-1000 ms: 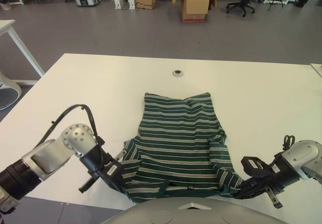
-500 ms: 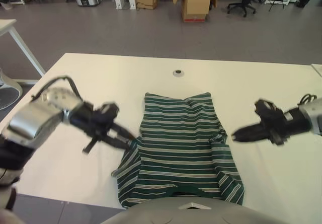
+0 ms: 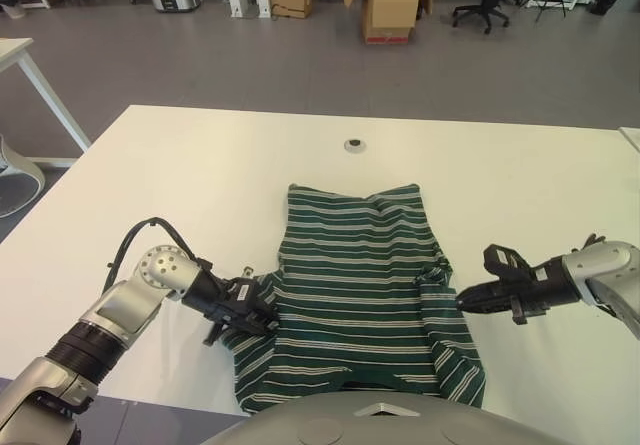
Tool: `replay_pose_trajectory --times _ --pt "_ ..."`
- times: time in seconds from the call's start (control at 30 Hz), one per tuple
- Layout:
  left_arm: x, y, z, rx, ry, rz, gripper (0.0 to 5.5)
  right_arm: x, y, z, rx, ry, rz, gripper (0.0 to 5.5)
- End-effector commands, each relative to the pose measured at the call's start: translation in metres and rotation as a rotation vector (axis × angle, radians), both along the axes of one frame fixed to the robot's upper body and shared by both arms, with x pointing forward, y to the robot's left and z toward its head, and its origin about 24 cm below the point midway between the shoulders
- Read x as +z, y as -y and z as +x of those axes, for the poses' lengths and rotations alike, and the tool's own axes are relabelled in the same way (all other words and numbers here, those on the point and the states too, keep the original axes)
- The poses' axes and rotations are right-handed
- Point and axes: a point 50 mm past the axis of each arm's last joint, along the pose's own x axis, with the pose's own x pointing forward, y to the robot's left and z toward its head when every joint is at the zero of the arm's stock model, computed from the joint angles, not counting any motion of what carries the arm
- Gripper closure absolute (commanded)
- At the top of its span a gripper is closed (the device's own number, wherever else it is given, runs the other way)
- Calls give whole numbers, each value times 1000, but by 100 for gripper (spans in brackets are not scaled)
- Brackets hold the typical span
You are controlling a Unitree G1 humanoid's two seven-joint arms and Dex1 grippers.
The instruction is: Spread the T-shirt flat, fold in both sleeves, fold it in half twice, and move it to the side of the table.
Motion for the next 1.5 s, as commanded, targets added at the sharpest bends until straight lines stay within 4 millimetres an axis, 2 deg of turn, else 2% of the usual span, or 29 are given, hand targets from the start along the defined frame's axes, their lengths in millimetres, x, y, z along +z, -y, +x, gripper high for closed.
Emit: replay_pose_trajectory --times 0.03,0.13,0.2,0.3,0.4,0.6,0.73,0.83,1.0,1.1,1.17,1.3,1.43,1.5 --pt "-5 -5 1 35 21 34 441 -39 9 -10 -93 -26 -104 482" --pt "-2 -5 0 32 27 19 441 -41 19 -6 -154 -15 -94 482" --pt "-2 -4 -2 34 20 15 441 -22 21 2 -145 9 -24 482" --pt "-4 -4 -4 34 12 15 441 15 11 24 -125 83 128 482" --pt "-5 -4 -5 27 11 19 441 29 -4 34 -123 111 227 482" --pt "-7 -4 -5 12 11 23 441 10 -15 25 -137 60 238 482" --pt "-7 -6 -5 10 8 26 441 -18 -9 7 -167 -45 182 482" --pt "-8 -8 -7 12 6 37 441 -29 -1 -3 -172 -84 139 482" --pt "-15 -16 -26 21 -84 65 441 -17 34 0 -267 -81 104 482" --pt "-21 -18 -46 55 -183 51 441 -14 48 -10 -257 -130 71 482" --pt "-23 -20 -52 66 -203 57 441 -16 57 -18 -260 -163 52 482" --pt "-23 -20 -54 83 -207 51 441 -16 62 -20 -267 -176 48 482" --pt "-20 -25 -44 125 -159 73 441 -27 85 -55 -179 -327 -246 482" --pt "-19 -28 -36 133 -130 85 441 -17 84 -67 -75 -414 -288 482"
